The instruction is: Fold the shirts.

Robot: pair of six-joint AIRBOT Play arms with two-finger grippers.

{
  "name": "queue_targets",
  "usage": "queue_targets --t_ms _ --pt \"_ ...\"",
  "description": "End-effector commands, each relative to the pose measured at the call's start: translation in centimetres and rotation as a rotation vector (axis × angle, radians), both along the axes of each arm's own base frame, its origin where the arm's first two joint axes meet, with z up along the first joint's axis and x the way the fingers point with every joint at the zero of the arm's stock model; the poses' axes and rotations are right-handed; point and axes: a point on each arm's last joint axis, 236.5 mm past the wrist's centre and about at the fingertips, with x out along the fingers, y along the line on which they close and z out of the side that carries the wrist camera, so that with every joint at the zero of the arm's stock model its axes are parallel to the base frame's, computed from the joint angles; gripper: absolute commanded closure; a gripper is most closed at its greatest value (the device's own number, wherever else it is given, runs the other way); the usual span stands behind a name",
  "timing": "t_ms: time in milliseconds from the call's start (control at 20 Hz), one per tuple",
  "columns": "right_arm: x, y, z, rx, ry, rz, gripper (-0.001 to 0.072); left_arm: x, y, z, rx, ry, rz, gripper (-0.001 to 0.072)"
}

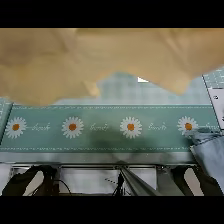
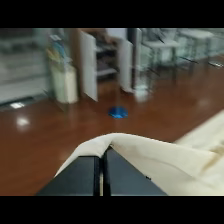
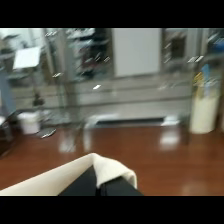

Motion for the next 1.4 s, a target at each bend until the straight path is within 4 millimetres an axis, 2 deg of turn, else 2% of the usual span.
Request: queue_targets --t_ms 0,150,300,400,450,500,550,650,750,850,950,1150,1250,1350 --pt "-7.2 0.0 2.3 -0.069 -0.052 -0.183 0.0677 -6.2 1.1 1.6 0.015 -0.047 0.124 0.0679" --pt "-9.6 0.9 -0.2 -0.119 0.053 -0.207 0.0677 -8.7 0.8 -0.9 0.035 0.041 0.136 0.0679" --pt "-10.2 1.5 -3.5 -0.123 0.199 -0.186 0.0677 -9.4 1.2 -3.3 0.044 0.139 0.161 0.068" --pt "-10.2 0.4 -7.9 -0.135 0.398 -0.199 0.0678 -9.0 1.9 -6.5 0.061 0.29 0.18 0.068" --pt "-10.5 -0.2 -11.3 -0.136 0.562 -0.185 0.0678 -8.6 2.3 -8.8 0.086 0.4 0.184 0.068" --pt "-10.4 -0.4 -13.9 -0.127 0.694 -0.146 0.0679 -8.1 2.6 -11.1 0.108 0.508 0.176 0.0679" --pt "-9.4 -0.2 -15.4 -0.108 0.758 -0.092 0.0679 -7.1 2.8 -12.5 0.106 0.576 0.165 0.068" --pt "-6.9 -0.1 -19.2 -0.105 0.908 0.0 0.0679 -4.2 3.4 -16.0 0.111 0.71 0.145 0.0679" --pt "-4.1 -1.5 -24.5 -0.117 1.102 0.007 0.0679 -0.9 4.0 -21.1 0.114 0.895 0.109 0.0679" --pt "-0.9 -2.0 -29.4 -0.159 1.264 0.037 0.0678 3.4 4.6 -26.3 0.096 1.021 0.078 0.0679" --pt "3.3 -1.2 -33.4 -0.176 1.351 0.098 0.0678 8.2 5.4 -31.0 0.047 1.097 0.08 0.0679" --pt "13.5 -0.1 -39.7 -0.174 1.291 0.111 0.0676 16.7 5.9 -38.0 0.045 1.139 0.054 0.0678" --pt "18.5 -0.1 -41.4 -0.158 1.183 0.08 0.0677 20.6 5.9 -40.6 0.04 1.108 0.067 0.0678" --pt "22.7 -0.5 -41.8 -0.106 1.062 0.028 0.0676 24.1 6.3 -42.3 0.03 1.049 0.106 0.0678"
